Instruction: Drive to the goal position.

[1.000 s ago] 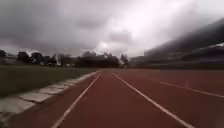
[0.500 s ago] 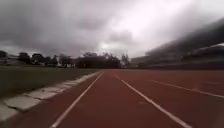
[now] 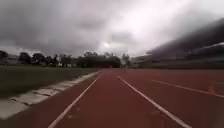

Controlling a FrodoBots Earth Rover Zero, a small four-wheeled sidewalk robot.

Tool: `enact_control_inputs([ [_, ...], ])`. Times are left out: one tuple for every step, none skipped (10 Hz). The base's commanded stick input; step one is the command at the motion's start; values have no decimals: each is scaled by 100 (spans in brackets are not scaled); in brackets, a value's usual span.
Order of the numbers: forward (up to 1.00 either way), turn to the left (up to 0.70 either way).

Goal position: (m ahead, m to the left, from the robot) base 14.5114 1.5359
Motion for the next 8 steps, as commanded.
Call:
enact_control_inputs([
  [70,5],
  [70,0],
  [70,0],
  [70,0],
  [70,0],
  [70,0],
  [70,0],
  [70,0],
])
